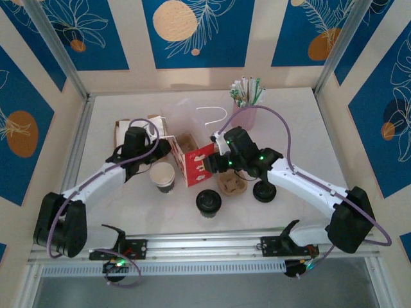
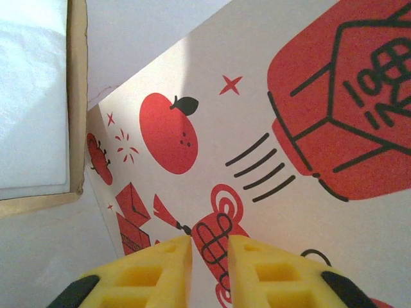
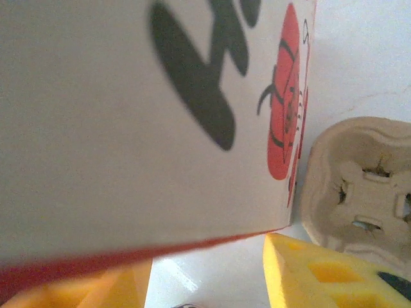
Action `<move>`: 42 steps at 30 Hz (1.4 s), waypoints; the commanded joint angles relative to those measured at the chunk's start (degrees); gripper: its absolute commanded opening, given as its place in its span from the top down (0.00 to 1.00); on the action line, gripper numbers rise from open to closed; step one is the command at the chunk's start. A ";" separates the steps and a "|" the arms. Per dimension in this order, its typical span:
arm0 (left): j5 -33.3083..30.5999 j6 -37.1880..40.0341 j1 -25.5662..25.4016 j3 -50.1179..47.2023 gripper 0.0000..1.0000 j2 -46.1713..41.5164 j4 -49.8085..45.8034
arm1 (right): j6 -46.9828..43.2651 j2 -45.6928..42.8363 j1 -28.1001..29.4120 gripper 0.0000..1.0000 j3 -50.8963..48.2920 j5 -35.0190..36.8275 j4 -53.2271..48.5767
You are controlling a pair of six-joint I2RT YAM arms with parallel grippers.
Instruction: Pack the takeout coffee
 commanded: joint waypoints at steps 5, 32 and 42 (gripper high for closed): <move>0.82 0.54 0.57 -0.51 0.65 -9.58 -5.47 | 0.75 -7.12 -0.12 0.40 1.54 -2.29 -9.10; 3.91 -3.42 0.22 -7.68 0.00 -56.11 -34.25 | 7.34 -17.19 -4.29 0.01 2.12 -4.46 -24.54; 7.00 -2.35 0.22 -12.02 0.00 -53.97 -25.97 | 2.98 -12.46 4.74 0.11 4.06 -2.79 -26.35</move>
